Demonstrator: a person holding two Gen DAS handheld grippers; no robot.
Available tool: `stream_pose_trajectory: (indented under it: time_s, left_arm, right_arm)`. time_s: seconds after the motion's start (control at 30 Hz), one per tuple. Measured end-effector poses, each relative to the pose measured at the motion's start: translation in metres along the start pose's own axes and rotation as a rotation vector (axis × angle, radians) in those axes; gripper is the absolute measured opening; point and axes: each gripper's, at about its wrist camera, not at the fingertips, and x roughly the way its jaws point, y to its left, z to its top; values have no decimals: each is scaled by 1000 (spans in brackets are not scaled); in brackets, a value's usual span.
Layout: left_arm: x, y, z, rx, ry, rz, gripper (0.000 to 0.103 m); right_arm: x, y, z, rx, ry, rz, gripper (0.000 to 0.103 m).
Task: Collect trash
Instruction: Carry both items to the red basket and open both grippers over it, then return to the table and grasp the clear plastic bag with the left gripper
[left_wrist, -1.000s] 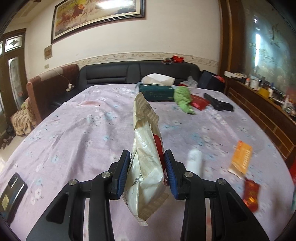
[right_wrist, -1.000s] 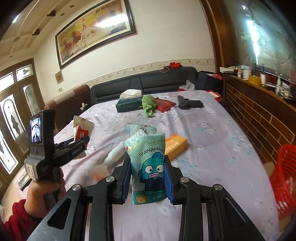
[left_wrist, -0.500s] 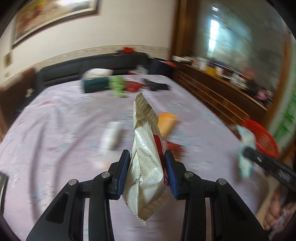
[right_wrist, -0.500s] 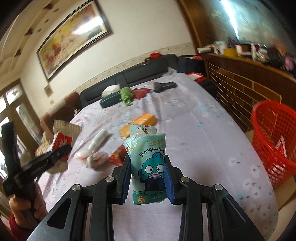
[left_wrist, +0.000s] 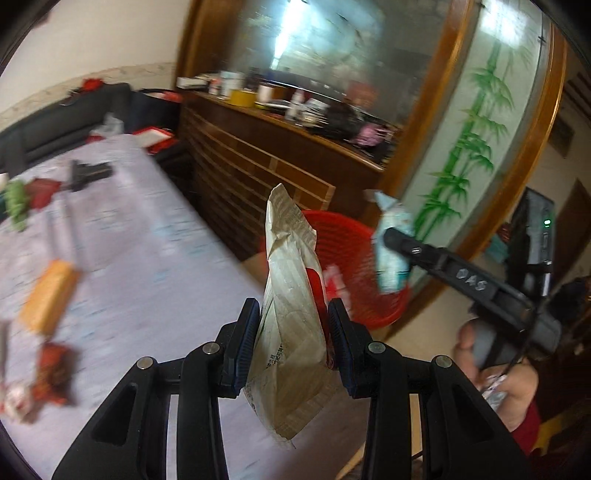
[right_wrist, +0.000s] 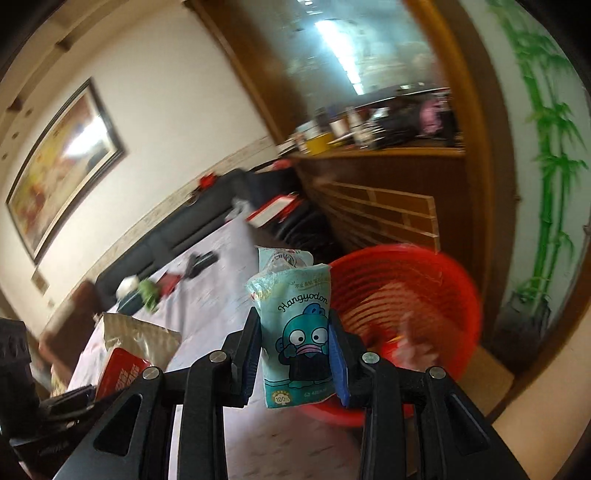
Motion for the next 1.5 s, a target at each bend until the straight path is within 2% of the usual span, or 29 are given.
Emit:
stream_pose_trajectory:
  time_s: [0.13,0.23,0.27,0.37,0.53,0.57,0.7,0.87,1.03,1.2,1.37,1.5]
  left_arm:
    - [42,-24,20,22,34,-28,38]
    - [69,-26,32,23,57,-5,52]
    - [72,-25,33,14,58,0,52]
    - [72,-17,29,-14,70,-15,52]
    - [42,8,15,-38,38,30,58]
    - [35,14,12,-43,32,44,61]
    - [4,41,-9,-61,19,99,62]
    - [-42,79,-40,-89,-18,176,62]
    - [-92,127,-70,-126,-54,294,63]
    - [-128,177,-92,-173,-63,396,67]
    - [-134,224,-104,-208,-11,440,68]
    - [-122,242,-110,-207,27,433,67]
  right_arm:
    - [9,-35,18,56,11,-31,39]
    - [22,-55,25,87,17,-53,50]
    - [27,-60,27,87,28,-61,55]
    - [30,-73,30,107,34,-78,58]
    - [14,-64,23,49,-16,-91,60]
    - [12,-59,21,36,-18,-82,60]
    - [8,-29,8,-18,0,-25,61]
    - [18,29,-19,-108,76,62,63]
    - [33,95,-57,-262,145,95,64]
    - [41,145,-89,-389,152,96,66]
    - [46,181,-114,-492,160,88,67]
    - [46,192,-122,-534,164,80,67]
